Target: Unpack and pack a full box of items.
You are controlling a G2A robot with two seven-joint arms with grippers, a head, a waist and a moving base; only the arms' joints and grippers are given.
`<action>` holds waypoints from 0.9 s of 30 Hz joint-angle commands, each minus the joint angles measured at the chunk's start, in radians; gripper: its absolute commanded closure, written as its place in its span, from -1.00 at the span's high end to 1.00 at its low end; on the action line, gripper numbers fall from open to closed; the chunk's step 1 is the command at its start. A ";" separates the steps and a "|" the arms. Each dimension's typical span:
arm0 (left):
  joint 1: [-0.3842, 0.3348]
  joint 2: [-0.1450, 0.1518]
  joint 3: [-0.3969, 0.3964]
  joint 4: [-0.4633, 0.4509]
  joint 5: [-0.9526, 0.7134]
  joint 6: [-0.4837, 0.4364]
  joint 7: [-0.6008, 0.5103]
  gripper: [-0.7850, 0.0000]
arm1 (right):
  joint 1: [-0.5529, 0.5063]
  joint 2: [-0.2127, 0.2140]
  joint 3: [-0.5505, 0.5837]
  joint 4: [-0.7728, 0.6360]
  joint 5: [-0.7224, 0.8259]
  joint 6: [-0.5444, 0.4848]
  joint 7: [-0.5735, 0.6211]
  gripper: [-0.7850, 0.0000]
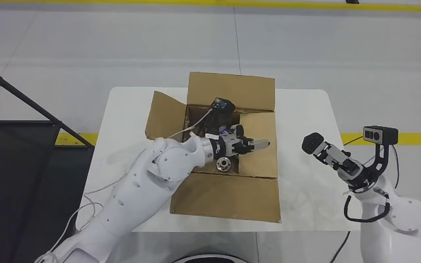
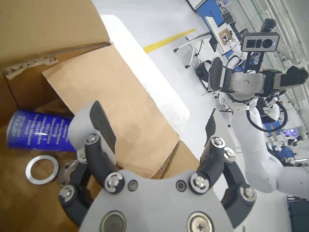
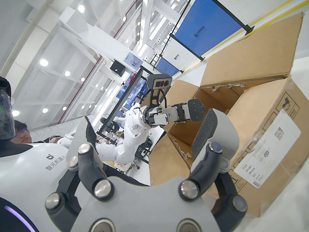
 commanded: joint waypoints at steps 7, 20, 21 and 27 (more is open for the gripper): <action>-0.037 -0.007 0.004 0.085 -0.079 0.076 -0.111 1.00 | 0.000 0.000 0.000 0.000 0.000 0.000 0.000 1.00; -0.059 -0.024 0.022 0.212 -0.176 0.070 -0.129 1.00 | 0.000 0.000 0.000 0.000 0.000 0.000 0.000 1.00; -0.060 -0.026 0.022 0.221 -0.189 0.059 -0.127 1.00 | 0.000 0.000 0.000 0.000 0.000 0.000 0.000 1.00; -0.069 -0.037 0.041 0.260 -0.216 0.023 -0.101 1.00 | 0.000 0.000 0.000 0.000 0.000 0.000 0.000 1.00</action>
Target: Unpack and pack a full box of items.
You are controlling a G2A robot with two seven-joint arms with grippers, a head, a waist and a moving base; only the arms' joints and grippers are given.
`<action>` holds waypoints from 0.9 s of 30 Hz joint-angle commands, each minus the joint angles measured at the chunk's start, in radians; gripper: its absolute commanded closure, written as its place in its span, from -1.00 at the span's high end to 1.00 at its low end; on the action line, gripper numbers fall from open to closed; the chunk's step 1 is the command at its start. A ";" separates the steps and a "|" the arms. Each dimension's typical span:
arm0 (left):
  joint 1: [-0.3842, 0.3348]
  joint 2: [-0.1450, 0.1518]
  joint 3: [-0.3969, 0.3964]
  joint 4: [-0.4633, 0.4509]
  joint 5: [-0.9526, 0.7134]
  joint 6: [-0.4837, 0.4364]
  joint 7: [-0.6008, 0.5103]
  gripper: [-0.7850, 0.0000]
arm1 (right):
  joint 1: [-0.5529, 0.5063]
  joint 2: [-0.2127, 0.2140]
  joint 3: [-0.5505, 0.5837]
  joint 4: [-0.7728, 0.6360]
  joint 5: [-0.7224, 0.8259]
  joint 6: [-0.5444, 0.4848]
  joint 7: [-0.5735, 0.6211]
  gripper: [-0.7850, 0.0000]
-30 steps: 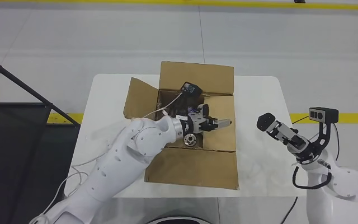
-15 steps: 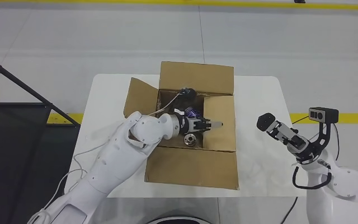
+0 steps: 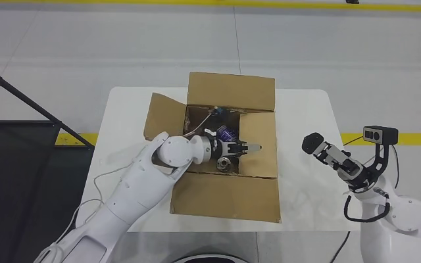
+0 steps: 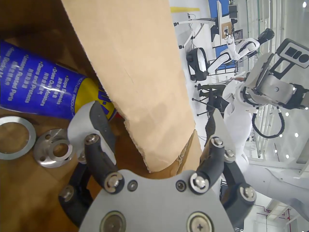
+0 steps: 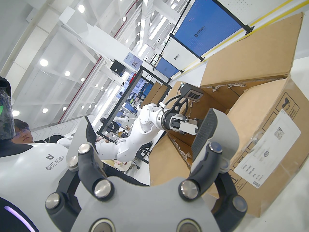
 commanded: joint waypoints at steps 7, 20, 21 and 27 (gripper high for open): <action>-0.007 -0.014 0.014 0.037 -0.058 -0.054 0.024 1.00 | 0.000 0.000 0.000 0.000 0.000 0.000 0.000 1.00; 0.005 -0.009 -0.025 -0.030 -0.062 -0.058 0.021 1.00 | 0.000 0.000 0.000 0.000 0.000 0.000 0.000 1.00; 0.006 -0.008 -0.029 -0.043 -0.060 -0.057 0.022 1.00 | 0.000 0.000 0.000 0.000 0.000 0.000 0.000 1.00; 0.000 -0.008 -0.031 -0.121 -0.043 -0.040 0.019 1.00 | 0.000 0.000 0.000 0.000 0.000 0.000 0.000 1.00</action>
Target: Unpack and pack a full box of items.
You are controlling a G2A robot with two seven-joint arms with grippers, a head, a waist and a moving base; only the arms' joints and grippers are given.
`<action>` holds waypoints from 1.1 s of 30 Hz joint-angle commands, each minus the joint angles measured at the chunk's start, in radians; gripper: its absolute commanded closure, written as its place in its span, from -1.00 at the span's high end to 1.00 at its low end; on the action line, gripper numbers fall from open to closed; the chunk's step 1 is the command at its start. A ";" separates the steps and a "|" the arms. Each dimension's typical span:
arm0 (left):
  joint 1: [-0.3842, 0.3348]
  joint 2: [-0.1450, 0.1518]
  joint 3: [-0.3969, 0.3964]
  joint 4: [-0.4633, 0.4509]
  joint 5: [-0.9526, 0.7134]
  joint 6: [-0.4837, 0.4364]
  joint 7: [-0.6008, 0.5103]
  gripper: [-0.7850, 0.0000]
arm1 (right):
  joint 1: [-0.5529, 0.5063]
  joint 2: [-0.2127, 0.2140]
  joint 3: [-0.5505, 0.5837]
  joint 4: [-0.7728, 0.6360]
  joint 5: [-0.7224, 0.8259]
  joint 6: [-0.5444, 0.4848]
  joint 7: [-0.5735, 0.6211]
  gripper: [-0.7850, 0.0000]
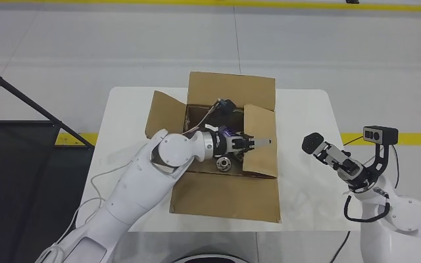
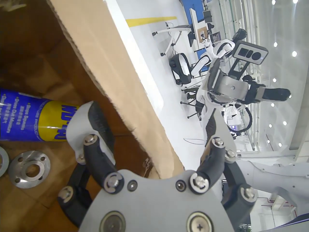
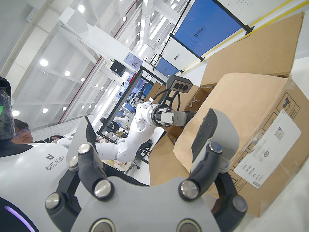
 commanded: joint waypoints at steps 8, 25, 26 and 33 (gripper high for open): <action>-0.053 -0.016 0.035 -0.046 0.000 0.020 0.014 1.00 | -0.039 0.007 0.030 -0.032 0.013 -0.012 -0.060 1.00; -0.224 -0.119 0.230 0.143 -0.068 -0.016 0.136 1.00 | -0.139 0.030 0.182 -0.015 0.093 -0.081 -0.120 1.00; -0.231 -0.126 0.242 0.157 -0.071 -0.020 0.143 1.00 | -0.145 0.031 0.187 -0.013 0.089 -0.083 -0.124 1.00; -0.271 -0.175 0.315 0.262 -0.097 -0.039 0.151 1.00 | -0.174 0.035 0.206 0.008 0.041 -0.080 -0.196 1.00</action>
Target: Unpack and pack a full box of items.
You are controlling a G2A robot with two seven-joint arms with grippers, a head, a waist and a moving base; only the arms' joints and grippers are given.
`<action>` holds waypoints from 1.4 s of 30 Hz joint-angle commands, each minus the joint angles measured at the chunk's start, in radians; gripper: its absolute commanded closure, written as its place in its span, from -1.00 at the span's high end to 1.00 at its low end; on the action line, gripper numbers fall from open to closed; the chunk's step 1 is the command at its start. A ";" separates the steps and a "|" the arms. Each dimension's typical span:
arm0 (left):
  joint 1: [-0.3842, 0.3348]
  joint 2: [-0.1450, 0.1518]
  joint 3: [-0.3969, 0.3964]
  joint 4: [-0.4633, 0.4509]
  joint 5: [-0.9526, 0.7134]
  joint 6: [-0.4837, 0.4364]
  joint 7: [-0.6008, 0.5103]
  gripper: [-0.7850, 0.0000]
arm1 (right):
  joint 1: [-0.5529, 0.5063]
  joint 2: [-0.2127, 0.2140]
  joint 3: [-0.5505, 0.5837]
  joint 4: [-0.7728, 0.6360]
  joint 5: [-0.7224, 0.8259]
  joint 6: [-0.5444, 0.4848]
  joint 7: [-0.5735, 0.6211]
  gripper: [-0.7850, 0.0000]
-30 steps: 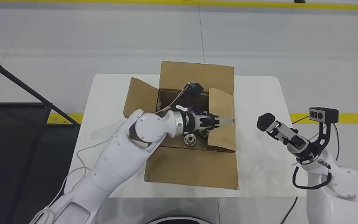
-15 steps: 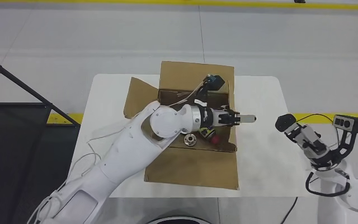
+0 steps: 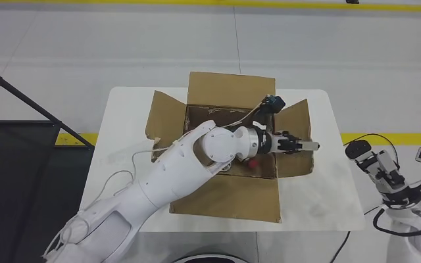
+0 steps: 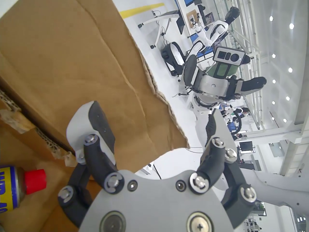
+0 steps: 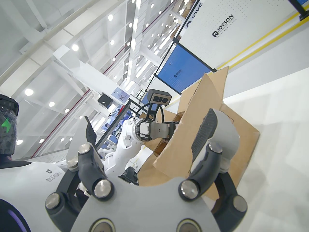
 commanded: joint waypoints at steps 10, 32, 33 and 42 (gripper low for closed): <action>-0.050 -0.067 0.073 0.136 -0.019 0.034 -0.036 1.00 | -0.002 0.000 0.001 0.003 -0.004 0.003 -0.008 1.00; 0.077 0.013 -0.222 -0.155 0.137 0.072 -0.072 1.00 | 0.064 0.016 -0.049 -0.154 -0.163 0.027 -0.029 1.00; 0.104 0.025 -0.258 -0.200 0.159 0.082 -0.076 1.00 | 0.078 0.018 -0.056 -0.172 -0.191 0.032 -0.028 1.00; 0.416 0.121 -0.632 -0.620 0.314 0.155 -0.135 1.00 | 0.218 0.037 -0.240 -0.303 -0.425 0.112 0.033 1.00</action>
